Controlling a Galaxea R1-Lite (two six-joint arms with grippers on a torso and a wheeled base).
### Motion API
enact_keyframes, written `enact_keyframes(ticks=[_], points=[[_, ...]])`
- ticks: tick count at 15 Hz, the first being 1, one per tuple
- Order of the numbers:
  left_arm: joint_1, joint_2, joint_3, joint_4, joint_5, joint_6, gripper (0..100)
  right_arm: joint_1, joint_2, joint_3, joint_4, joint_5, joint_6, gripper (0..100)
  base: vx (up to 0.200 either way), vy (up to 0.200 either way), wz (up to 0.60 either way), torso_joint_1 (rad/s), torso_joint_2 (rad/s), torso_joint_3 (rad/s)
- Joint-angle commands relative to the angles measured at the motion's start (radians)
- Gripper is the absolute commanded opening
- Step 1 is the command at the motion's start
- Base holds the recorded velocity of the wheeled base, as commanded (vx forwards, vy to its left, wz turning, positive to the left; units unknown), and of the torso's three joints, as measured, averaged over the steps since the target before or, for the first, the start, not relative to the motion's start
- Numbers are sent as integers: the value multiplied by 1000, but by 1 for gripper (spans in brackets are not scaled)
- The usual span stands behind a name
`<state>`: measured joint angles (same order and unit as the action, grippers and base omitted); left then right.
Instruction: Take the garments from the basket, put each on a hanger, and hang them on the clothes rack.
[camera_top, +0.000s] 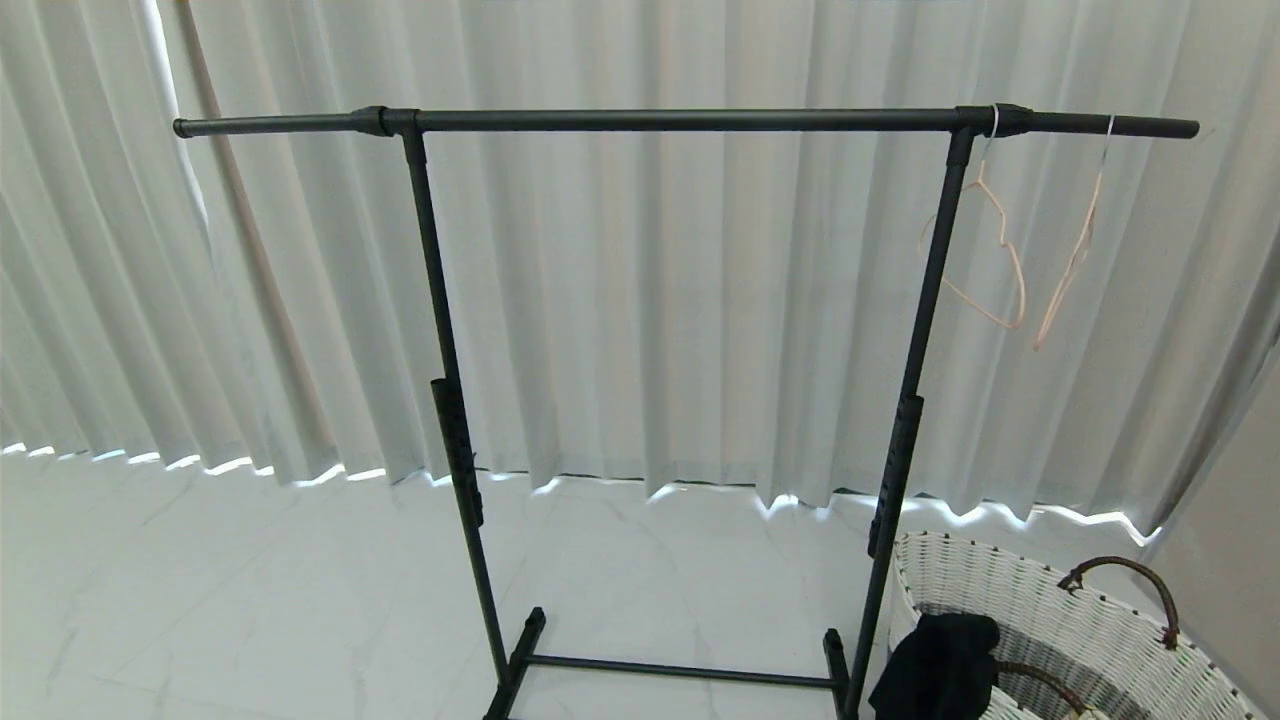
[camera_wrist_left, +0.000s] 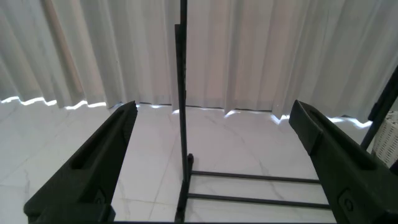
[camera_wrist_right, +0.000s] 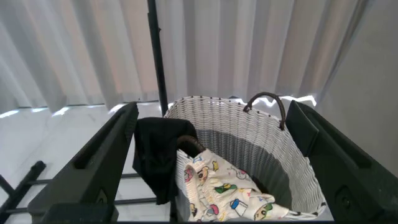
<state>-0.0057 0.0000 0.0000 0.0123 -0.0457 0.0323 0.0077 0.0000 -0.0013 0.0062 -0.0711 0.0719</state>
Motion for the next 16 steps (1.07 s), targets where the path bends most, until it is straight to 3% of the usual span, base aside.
enact_keyframes(ticks=[1, 3, 6, 7, 10, 11, 12, 13, 14, 16], points=[[0, 0, 0, 0, 0, 0, 100, 0, 0, 0, 1, 1, -15, 100, 200, 0, 0, 2, 7, 2], [0, 0, 0, 0, 0, -2, 100, 0, 0, 0, 1, -1, -14, 100, 200, 0, 0, -2, 2, -2], [0, 0, 0, 0, 0, -3, 100, 0, 0, 1, -52, -15, -1, 100, 0, 0, 0, 0, 0, 0], [0, 0, 0, 0, 0, -3, 100, 2, 3, -40, -81, 14, 2, 100, 0, 0, 0, 0, 0, 0], [0, 0, 0, 0, 0, -3, 100, 48, 175, -253, 121, 85, -80, 100, 0, 0, 0, 0, 0, 0], [0, 0, 0, 0, 0, -3, 100, 104, 380, -342, 225, 82, -112, 100, 0, 0, 0, 0, 0, 0], [0, 0, 0, 0, 0, -3, 100, 107, 574, -394, 264, 76, -135, 100, 0, 0, 0, 0, 0, 0], [0, 0, 0, 0, 0, -3, 100, 104, 695, -418, 267, 62, -170, 100, 0, 0, 0, 0, 0, 0], [0, 0, 0, 0, 0, -2, 100, 100, 911, -451, 261, 30, -258, 100, 0, 0, 0, 0, 0, 0], [0, 0, 0, 0, 0, 1, 100, 92, 1172, -454, 189, -1, -403, 100, -100, 0, 0, 1, 1, 1]])
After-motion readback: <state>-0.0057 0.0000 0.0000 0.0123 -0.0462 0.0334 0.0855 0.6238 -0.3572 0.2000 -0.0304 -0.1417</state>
